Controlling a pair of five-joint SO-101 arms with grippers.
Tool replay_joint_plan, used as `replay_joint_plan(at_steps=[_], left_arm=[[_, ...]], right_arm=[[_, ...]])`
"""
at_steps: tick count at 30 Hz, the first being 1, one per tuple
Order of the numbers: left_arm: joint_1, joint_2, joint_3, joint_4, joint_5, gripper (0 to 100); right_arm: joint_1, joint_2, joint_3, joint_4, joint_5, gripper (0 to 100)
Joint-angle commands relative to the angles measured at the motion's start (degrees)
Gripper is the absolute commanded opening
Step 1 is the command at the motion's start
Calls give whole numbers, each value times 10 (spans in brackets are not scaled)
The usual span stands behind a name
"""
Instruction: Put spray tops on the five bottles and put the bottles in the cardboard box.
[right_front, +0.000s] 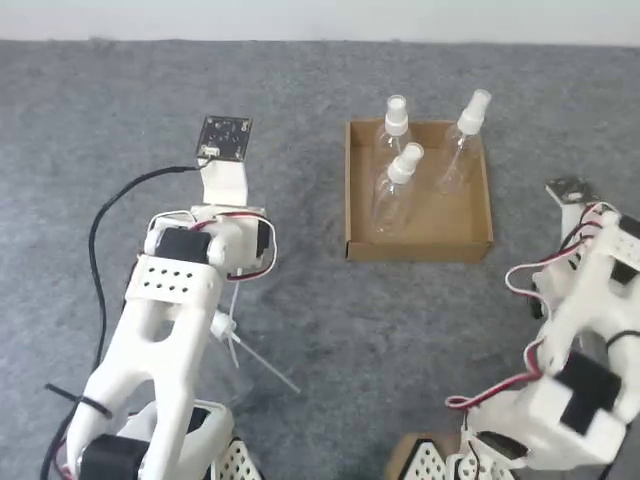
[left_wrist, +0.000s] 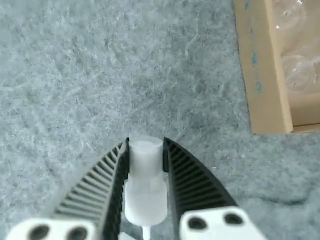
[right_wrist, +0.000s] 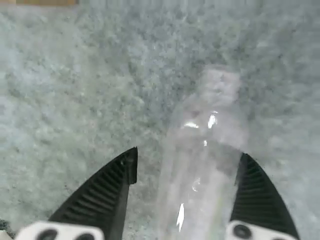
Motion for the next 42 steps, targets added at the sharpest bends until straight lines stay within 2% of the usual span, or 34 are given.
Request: replay_joint_plan(at_steps=[1, 6, 8, 12, 18, 23, 27, 30, 33, 37, 42], left_arm=[[3, -25, -5, -14, 4, 12], [3, -25, -5, -14, 4, 12], [3, -25, -5, -14, 4, 12], [3, -25, -4, -17, 4, 12], [3, -31, -5, -22, 4, 12], [-1, -51, -34, -17, 0, 12], [-4, -141, -75, 42, -11, 12], [-5, -222, -113, 84, -40, 12], [-36, -284, -158, 112, -54, 12], [-90, -315, -241, 152, -69, 12], [-117, -316, -347, 194, -69, 11]], right_arm=[[-3, 31, -33, -13, 11, 253], [-3, 52, -35, -60, -36, 243], [-3, 55, -35, -70, -40, 186], [-4, 51, -36, -74, -40, 3], [-11, 12, -92, -20, -47, 7], [-78, -128, -115, 47, -94, 5], [-184, -272, -80, 58, -151, 5], [-301, -363, -46, 57, -197, 5], [-421, -425, -18, 36, -251, 5], [-578, -452, 23, -35, -288, 5], [-736, -429, 118, -197, -291, 6]])
